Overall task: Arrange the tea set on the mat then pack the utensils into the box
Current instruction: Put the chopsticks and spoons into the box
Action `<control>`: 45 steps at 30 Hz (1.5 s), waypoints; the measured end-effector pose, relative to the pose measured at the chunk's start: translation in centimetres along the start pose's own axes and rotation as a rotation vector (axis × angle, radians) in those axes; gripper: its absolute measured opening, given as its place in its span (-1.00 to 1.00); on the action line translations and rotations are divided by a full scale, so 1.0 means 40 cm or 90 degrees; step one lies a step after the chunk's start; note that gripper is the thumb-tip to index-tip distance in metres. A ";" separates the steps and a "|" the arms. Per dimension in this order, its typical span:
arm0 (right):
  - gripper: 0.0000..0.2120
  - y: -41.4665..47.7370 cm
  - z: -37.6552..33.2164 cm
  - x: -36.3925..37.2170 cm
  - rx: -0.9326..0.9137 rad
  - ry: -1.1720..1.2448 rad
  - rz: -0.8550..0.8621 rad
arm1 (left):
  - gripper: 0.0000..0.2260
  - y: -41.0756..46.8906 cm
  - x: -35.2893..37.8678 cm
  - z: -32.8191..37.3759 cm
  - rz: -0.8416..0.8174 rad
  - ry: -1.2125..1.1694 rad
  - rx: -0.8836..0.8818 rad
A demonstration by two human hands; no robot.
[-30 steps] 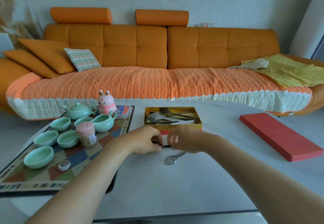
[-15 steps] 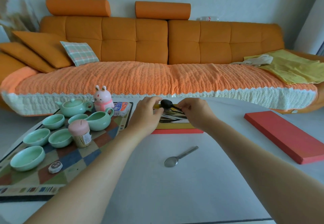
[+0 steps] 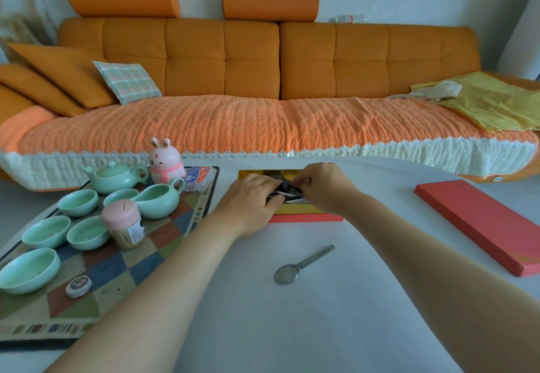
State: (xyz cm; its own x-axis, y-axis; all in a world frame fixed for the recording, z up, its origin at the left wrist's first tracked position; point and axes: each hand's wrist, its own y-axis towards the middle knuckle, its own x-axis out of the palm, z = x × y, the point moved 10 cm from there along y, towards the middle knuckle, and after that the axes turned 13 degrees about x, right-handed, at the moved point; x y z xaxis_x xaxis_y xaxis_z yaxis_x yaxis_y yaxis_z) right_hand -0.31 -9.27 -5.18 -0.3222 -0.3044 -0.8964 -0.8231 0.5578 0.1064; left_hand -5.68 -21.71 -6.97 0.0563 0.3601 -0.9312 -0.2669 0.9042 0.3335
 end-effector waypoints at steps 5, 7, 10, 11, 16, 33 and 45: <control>-0.63 -0.028 -0.007 0.012 -0.038 -0.030 -0.031 | -0.55 -0.004 -0.002 0.011 -0.004 -0.004 0.000; -0.64 -0.045 -0.014 -0.010 -0.066 0.000 -0.006 | -0.56 -0.008 -0.010 0.019 0.012 -0.007 0.005; -0.69 -0.079 -0.033 -0.047 -0.118 0.037 0.033 | -0.61 -0.015 -0.040 0.046 0.067 0.012 0.042; -0.71 -0.093 -0.040 -0.054 -0.129 0.045 0.032 | -0.64 -0.019 -0.053 0.061 0.091 0.031 0.066; -0.77 -0.185 -0.078 -0.012 -0.148 -0.034 -0.130 | -0.86 -0.046 -0.088 0.136 0.102 0.009 0.112; -0.92 -0.278 -0.030 0.085 -0.108 -0.115 -0.320 | -0.88 -0.153 0.017 0.166 -0.211 -0.178 -0.026; -0.72 -0.154 -0.060 -0.041 -0.074 0.100 0.006 | -0.92 -0.108 -0.127 -0.001 0.129 -0.199 -0.108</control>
State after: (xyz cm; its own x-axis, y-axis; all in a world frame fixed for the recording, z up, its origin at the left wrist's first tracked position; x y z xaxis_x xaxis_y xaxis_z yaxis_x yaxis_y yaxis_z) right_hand 4.14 -14.07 -3.35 -0.3916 -0.4211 -0.8182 -0.8653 0.4708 0.1719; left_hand -4.84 -27.47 -3.68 0.2688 0.6033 -0.7509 -0.4565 0.7662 0.4522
